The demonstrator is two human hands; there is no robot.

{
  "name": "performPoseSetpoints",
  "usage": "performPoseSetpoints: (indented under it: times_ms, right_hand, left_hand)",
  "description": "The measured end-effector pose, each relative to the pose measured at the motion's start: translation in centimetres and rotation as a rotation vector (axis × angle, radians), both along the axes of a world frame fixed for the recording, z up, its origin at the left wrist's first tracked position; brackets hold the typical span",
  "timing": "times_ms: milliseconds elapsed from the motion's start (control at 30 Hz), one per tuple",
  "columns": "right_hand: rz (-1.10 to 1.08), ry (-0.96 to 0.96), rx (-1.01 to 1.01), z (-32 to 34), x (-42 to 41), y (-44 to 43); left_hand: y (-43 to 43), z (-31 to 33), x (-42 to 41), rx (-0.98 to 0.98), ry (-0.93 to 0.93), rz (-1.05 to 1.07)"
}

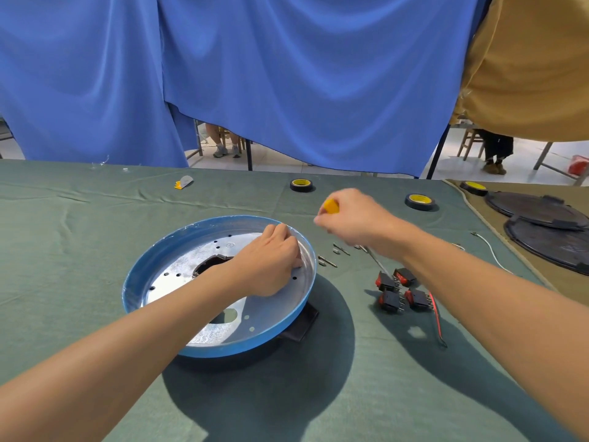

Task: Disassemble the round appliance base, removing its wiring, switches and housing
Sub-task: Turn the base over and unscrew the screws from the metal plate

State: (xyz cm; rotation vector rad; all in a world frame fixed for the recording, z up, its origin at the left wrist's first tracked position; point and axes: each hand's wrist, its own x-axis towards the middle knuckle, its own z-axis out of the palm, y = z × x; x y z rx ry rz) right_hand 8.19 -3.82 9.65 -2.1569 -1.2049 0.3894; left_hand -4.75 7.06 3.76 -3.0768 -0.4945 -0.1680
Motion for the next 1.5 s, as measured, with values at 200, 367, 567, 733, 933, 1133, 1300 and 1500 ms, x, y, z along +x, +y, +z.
performPoseSetpoints:
  times_ms: [200,367,567,733,933,1133,1300,1500]
  right_hand:
    - [0.204,0.476,0.449,5.4,-0.9,-0.4]
    - [0.206,0.294,0.377,5.4,-2.0,0.1]
    - [0.261,-0.314,0.023,3.6,-1.4,0.5]
    - [0.35,-0.454,-0.175,1.8,-2.2,1.3]
    - [0.304,-0.436,-0.32,0.5,-2.0,2.8]
    - [0.431,-0.522,-0.377,-0.2,-1.6,3.4]
    - [0.521,-0.626,-0.446,0.0,-1.8,4.1]
    - [0.573,-0.742,-0.541,0.3,-2.5,4.7]
  left_hand:
    - [0.5,0.8,-0.5,-0.327,-0.039,0.011]
    - [0.1,1.2,-0.3,-0.387,-0.09,-0.009]
    - [0.9,1.2,-1.5,-0.417,-0.189,0.064]
    - [1.2,1.3,-2.4,-0.377,-0.184,0.114]
    - [1.5,1.4,-1.2,-0.58,-0.171,0.399]
    - [1.9,1.2,-0.4,-0.557,-0.102,0.495]
    - [2.2,0.7,-0.4,-0.572,-0.121,0.489]
    - [2.4,0.7,-0.6,-0.608,-0.128,0.487]
